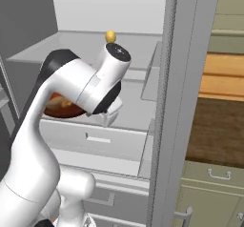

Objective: Pick the chicken drumstick and sweet potato from their plates and place them in the bowl. Then put the bowl in the fridge.

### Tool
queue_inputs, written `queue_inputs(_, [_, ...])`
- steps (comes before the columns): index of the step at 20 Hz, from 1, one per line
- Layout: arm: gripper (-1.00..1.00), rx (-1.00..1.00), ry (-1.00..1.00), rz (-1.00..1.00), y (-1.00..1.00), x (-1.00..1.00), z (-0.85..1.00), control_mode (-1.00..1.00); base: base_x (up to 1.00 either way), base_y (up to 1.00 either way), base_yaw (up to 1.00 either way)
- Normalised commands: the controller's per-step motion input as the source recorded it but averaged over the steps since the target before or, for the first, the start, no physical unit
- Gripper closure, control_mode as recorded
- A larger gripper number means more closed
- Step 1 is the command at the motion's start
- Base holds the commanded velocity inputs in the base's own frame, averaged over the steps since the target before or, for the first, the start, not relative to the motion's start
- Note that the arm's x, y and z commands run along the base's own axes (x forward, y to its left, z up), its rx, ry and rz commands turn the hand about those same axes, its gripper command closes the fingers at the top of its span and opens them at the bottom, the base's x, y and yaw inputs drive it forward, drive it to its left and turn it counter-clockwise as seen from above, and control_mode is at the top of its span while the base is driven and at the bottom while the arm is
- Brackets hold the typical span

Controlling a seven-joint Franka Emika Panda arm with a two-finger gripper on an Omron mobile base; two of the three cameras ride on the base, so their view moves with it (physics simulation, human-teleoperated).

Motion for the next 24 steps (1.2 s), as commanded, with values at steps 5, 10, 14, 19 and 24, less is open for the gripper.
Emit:
queue_inputs(5, [1.00, 0.00, 0.00, 0.02, -0.11, 0.19, -0.43, -1.00, 0.00, 0.00, 0.00])
queue_inputs(10, [1.00, 0.00, 0.00, 0.03, -0.09, 0.65, -0.62, -1.00, 0.00, 0.00, 0.00])
queue_inputs(14, [1.00, 0.00, 0.00, 0.05, -0.27, 0.69, -0.32, -1.00, 0.00, 0.00, 0.00])
queue_inputs(19, [1.00, 0.02, 0.02, 0.01, -0.22, 0.87, -0.16, -1.00, 0.00, 0.00, 0.00])
queue_inputs(24, [1.00, 0.00, 0.00, 0.00, -0.03, 0.57, -0.31, -1.00, 0.00, 0.00, 0.00])
